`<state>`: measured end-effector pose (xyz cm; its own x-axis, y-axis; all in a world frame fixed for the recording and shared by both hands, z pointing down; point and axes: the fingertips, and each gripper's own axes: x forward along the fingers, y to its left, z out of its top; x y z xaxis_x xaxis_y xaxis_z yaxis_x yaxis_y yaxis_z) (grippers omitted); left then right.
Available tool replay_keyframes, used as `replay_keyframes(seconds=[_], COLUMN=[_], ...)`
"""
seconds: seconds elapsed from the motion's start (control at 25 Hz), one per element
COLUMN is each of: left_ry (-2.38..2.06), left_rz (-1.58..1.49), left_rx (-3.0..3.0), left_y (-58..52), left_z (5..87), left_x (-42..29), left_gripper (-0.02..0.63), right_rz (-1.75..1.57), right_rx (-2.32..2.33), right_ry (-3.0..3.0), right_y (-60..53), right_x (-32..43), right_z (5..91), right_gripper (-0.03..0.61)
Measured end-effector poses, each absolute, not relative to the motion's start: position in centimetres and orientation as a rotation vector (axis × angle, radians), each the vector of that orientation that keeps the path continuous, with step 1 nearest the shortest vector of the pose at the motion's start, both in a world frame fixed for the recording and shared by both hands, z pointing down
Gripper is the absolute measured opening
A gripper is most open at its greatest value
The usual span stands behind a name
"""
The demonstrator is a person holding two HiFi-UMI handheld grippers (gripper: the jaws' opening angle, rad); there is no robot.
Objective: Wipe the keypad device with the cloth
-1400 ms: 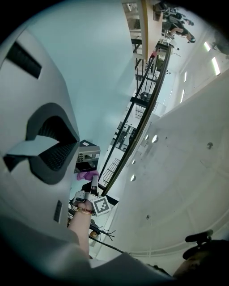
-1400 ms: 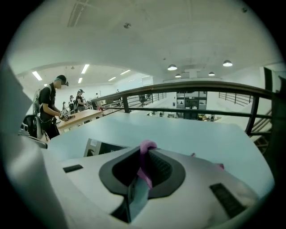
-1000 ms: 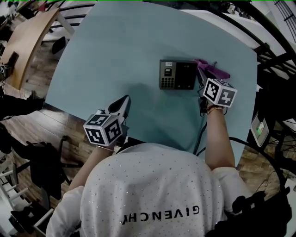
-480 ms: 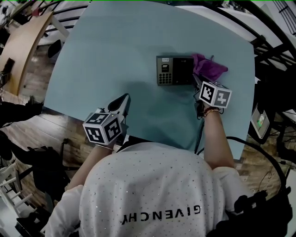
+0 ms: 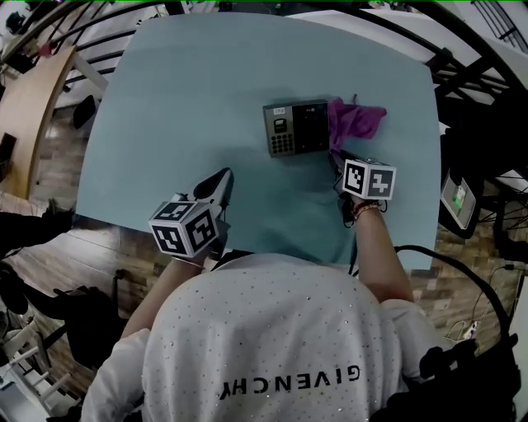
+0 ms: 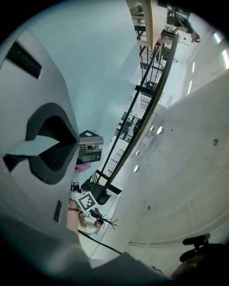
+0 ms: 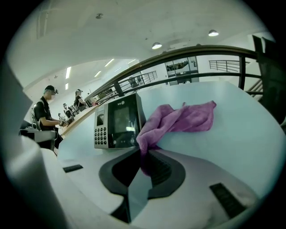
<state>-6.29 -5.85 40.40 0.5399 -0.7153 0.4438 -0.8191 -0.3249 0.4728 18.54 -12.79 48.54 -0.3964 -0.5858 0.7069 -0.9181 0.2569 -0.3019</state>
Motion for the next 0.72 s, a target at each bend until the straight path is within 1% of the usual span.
replay_keyframes(seconds=[0.16, 0.32, 0.56, 0.72], left_ry=[-1.190, -1.117, -1.025, -0.944], left_rz=[0.173, 0.116, -0.035, -0.080], left_rx=[2.217, 2.282, 2.383, 2.471], left_y=[-7.4, -8.9, -10.9, -10.9], left_z=[38.1, 35.9, 30.4, 28.3], left_x=[-5.2, -4.3, -4.7, -4.5], left_gripper=[0.000, 0.000, 0.000, 0.000], right_rz=[0.999, 0.963, 0.489, 0.321], right_rx=[1.374, 1.429, 1.587, 1.689], right_ry=[-2.121, -2.339, -2.648, -2.694], right_y=[-10.0, -8.6, -7.9, -7.0], right_x=[18.6, 17.6, 16.8, 16.2], right_z=[47.0, 40.7, 27.9, 23.8], right_gripper=[0.038, 0.034, 0.032, 0.029])
